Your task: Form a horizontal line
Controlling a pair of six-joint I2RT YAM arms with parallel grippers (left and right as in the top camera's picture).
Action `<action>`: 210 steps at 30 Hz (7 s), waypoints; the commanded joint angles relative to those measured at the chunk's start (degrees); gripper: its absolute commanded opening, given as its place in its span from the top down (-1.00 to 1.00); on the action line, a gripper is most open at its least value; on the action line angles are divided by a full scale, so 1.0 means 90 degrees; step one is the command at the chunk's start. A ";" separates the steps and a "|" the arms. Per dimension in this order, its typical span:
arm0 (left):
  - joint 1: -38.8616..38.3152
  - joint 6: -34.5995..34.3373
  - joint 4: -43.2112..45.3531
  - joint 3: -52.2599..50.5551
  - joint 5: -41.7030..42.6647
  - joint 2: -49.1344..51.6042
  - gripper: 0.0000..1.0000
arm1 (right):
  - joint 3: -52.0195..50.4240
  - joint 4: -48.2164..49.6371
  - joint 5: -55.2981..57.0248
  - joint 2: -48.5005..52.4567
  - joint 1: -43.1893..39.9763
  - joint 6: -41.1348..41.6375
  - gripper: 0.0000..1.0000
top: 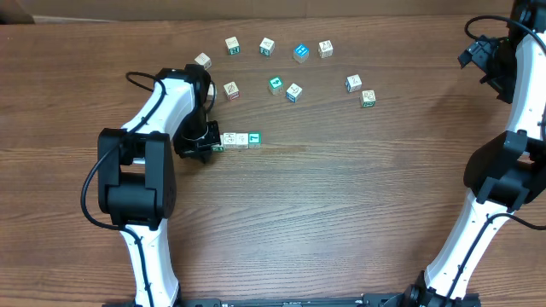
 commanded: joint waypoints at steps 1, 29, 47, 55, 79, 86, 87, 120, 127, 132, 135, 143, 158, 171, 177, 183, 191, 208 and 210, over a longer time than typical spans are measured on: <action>-0.0095 0.0175 0.0005 -0.0187 0.0333 0.0109 0.92 | -0.0019 0.0012 0.0012 -0.0107 -0.0022 -0.0022 -1.00; -0.0219 -0.0044 0.0328 -0.0304 0.0469 0.0109 0.91 | -0.0022 0.0012 0.0012 -0.0107 -0.0022 -0.0022 -1.00; 0.0306 -0.0644 0.0991 -0.0304 -0.1120 0.0109 0.91 | -0.0019 0.0012 0.0015 -0.0107 -0.0022 -0.0022 -1.00; 0.0253 -0.0641 0.2625 -0.0304 -0.0886 0.0109 0.92 | -0.0019 0.0012 0.0012 -0.0107 -0.0022 -0.0022 -1.00; -0.0306 -0.0520 0.3123 -0.0304 -0.0100 0.0112 0.91 | -0.0019 0.0012 0.0012 -0.0107 -0.0022 -0.0022 -1.00; -0.0289 -0.0522 0.3002 -0.0304 -0.0097 0.0112 0.92 | -0.0022 0.0012 0.0015 -0.0107 -0.0022 -0.0022 -1.00; -0.0289 -0.0522 0.2956 -0.0304 -0.0097 0.0112 0.91 | -0.0019 0.0012 0.0015 -0.0107 -0.0022 -0.0022 -1.00; -0.0296 -0.0602 0.2317 -0.0304 -0.0075 0.0112 0.92 | -0.0019 0.0012 0.0015 -0.0107 -0.0022 -0.0022 -1.00; -0.0296 -0.0622 0.2288 -0.0304 -0.0073 0.0112 0.91 | -0.0019 0.0012 0.0015 -0.0107 -0.0022 -0.0022 -1.00; -0.0313 -0.0712 0.2193 -0.0304 -0.0075 0.0112 0.91 | -0.0022 0.0012 0.0012 -0.0107 -0.0022 -0.0022 -1.00; -0.0316 -0.0767 0.2205 -0.0304 -0.0075 0.0112 0.91 | -0.0019 0.0012 0.0012 -0.0107 -0.0022 -0.0022 -1.00; -0.0316 -0.0760 0.2419 -0.0304 -0.0277 0.0112 0.91 | -0.0019 0.0012 0.0012 -0.0107 -0.0022 -0.0022 -1.00; 0.0216 -0.0748 0.2630 -0.0304 -0.0619 0.0112 0.88 | -0.0019 0.0012 0.0012 -0.0107 -0.0022 -0.0022 -1.00; 0.0233 0.0175 0.1741 -0.0304 -0.0274 0.0112 0.92 | -0.0022 0.0012 0.0012 -0.0107 -0.0022 -0.0022 -1.00; 0.0185 0.0323 0.1746 -0.0304 -0.0034 0.0112 0.92 | -0.0019 0.0012 0.0012 -0.0107 -0.0022 -0.0022 -1.00; 0.0160 0.0321 0.1664 -0.0306 -0.0005 0.0112 0.91 | -0.0019 0.0012 0.0015 -0.0107 -0.0022 -0.0022 -1.00; 0.0158 0.0369 0.1651 -0.0306 0.0352 0.0112 0.92 | -0.0022 0.0012 0.0015 -0.0107 -0.0022 -0.0022 -1.00; 0.0083 0.0408 0.1688 -0.0304 0.0491 0.0112 0.91 | -0.0019 0.0012 0.0012 -0.0107 -0.0022 -0.0022 -1.00; 0.0078 0.0408 0.1683 -0.0304 0.0503 0.0112 0.91 | -0.0022 0.0012 0.0012 -0.0107 -0.0022 -0.0022 -1.00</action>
